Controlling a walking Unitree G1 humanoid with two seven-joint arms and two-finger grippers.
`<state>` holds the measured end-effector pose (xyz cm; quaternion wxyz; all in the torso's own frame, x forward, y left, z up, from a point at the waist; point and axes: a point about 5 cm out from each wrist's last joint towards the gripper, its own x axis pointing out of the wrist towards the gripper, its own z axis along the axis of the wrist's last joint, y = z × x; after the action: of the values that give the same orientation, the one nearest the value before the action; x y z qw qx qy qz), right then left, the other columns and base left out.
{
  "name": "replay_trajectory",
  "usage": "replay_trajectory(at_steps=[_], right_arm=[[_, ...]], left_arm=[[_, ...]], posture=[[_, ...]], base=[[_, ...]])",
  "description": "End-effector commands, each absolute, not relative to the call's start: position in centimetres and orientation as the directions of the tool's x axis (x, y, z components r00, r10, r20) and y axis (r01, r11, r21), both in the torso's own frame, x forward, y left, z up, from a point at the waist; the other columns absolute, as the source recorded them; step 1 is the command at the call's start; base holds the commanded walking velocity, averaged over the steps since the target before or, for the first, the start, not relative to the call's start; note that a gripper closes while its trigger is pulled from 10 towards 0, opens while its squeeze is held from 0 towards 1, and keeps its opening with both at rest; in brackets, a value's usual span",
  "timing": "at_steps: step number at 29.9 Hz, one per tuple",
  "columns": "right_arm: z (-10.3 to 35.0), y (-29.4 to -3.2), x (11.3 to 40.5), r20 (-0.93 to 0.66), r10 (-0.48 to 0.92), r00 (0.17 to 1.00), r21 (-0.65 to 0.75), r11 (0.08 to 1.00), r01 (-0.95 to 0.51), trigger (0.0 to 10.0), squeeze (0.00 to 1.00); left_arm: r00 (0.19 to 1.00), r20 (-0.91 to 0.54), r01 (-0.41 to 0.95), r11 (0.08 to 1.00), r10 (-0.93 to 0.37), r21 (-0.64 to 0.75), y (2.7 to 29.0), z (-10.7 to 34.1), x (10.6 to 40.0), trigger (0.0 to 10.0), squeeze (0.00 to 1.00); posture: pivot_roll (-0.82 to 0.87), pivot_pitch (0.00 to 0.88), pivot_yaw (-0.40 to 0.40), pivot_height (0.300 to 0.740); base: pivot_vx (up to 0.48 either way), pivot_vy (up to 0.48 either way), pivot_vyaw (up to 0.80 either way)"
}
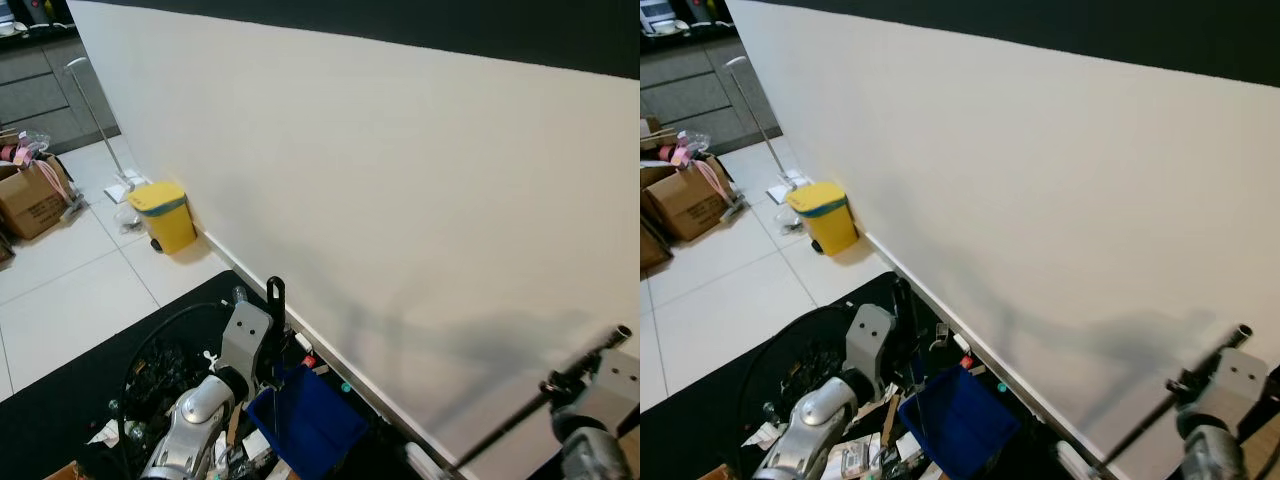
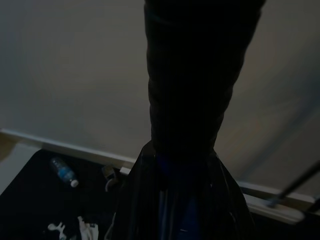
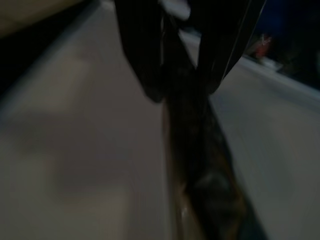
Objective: Sweep floor
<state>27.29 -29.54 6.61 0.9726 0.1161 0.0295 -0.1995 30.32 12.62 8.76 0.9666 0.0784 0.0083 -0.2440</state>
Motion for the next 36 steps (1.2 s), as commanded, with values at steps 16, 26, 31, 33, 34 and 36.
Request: replay_trajectory(at_steps=[16, 26, 31, 33, 34, 36], right_arm=[[10.0, -20.6, 27.7, 0.038, -0.332, 0.943, 0.028, 0.943, 0.331, 10.0, 0.00], [9.4, -19.4, 28.8, -0.008, -0.324, 0.946, 0.053, 0.945, 0.324, 10.0, 0.00], [9.4, -19.1, 29.2, -0.018, -0.319, 0.948, 0.042, 0.947, 0.319, 10.0, 0.00], [9.5, -19.1, 29.2, -0.018, -0.320, 0.947, 0.047, 0.946, 0.320, 10.0, 0.00], [9.5, -19.1, 29.3, -0.017, -0.320, 0.947, 0.050, 0.946, 0.321, 10.0, 0.00], [9.4, -19.1, 29.3, -0.019, -0.319, 0.948, 0.051, 0.946, 0.319, 10.0, 0.00]], left_arm=[[0.953, -0.010, 0.297, 0.927, -0.303, 0.228, 16.3, 9.2, 29.5, 10.0, 0.00], [0.883, -0.006, 0.453, 0.850, -0.469, 0.270, 18.6, 11.7, 28.3, 10.0, 0.00], [0.915, 0.012, 0.389, 0.892, -0.402, 0.230, 18.6, 11.9, 29.4, 10.0, 0.00], [0.931, 0.012, 0.356, 0.915, -0.364, 0.191, 17.7, 11.4, 29.8, 10.0, 0.00], [0.936, 0.014, 0.344, 0.922, -0.352, 0.178, 17.2, 11.2, 29.9, 10.0, 0.00], [0.943, 0.015, 0.324, 0.931, -0.331, 0.167, 16.3, 10.9, 30.1, 10.0, 0.00]], posture=[[-0.01, 0.083, 0.071, 0.740], [0.02, 0.072, 0.057, 0.740], [0.03, 0.066, 0.056, 0.740], [0.02, 0.065, 0.056, 0.740], [0.01, 0.066, 0.055, 0.740], [0.01, 0.067, 0.055, 0.740]], base=[[0.000, 0.000, 0.00], [0.000, 0.000, 0.00], [0.000, 0.000, 0.00], [0.000, 0.000, 0.00], [0.000, 0.000, 0.00], [0.000, 0.000, 0.00]])
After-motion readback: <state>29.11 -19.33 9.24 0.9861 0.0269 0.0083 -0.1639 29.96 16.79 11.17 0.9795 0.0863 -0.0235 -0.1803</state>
